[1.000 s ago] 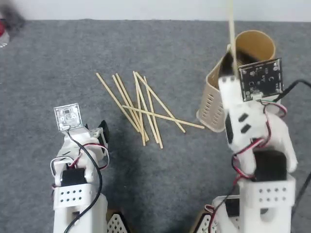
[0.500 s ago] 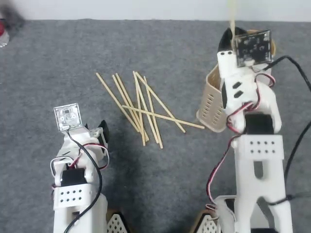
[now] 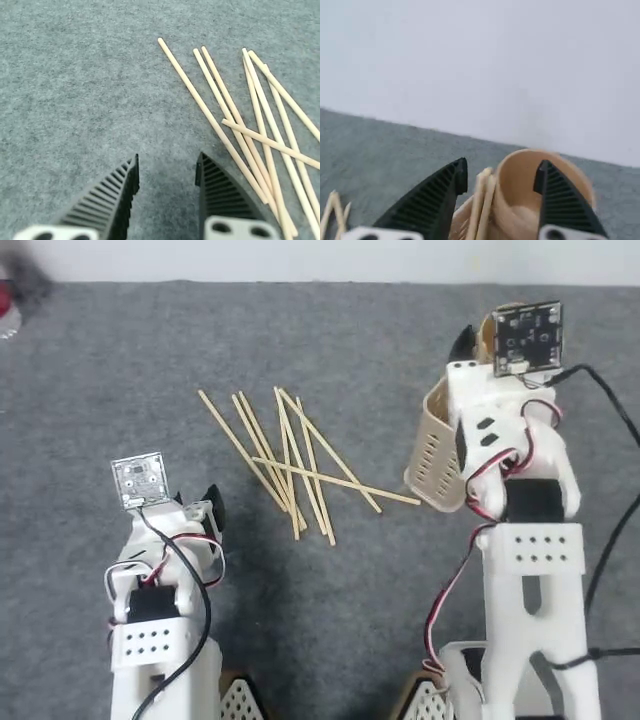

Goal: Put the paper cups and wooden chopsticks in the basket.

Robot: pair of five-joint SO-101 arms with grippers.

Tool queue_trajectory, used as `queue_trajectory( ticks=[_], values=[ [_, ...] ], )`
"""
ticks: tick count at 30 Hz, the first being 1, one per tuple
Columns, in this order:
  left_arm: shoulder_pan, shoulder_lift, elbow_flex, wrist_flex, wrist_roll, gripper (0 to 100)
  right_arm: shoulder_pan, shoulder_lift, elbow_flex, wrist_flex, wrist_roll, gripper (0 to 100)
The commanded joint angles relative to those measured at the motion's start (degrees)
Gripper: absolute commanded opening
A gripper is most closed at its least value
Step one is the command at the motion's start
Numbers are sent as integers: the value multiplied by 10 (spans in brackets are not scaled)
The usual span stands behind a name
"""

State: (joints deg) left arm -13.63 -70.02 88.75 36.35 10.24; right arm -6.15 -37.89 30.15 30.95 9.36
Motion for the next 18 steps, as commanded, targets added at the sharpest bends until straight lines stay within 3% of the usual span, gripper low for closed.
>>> queue_trajectory(
  ticks=[1, 5, 8, 18],
  values=[
    [5, -9, -3, -11, -3, 184, -65, -14, -83, 119, 25, 210],
    [5, -9, -3, -11, -3, 184, -184, 67, -146, 249, 119, 210],
    [4, -9, -3, -11, -3, 184, -239, 158, -165, 288, 169, 210],
    [-14, -9, -4, -12, 1, 184, -259, 409, -169, 243, 247, 210]
  ],
)
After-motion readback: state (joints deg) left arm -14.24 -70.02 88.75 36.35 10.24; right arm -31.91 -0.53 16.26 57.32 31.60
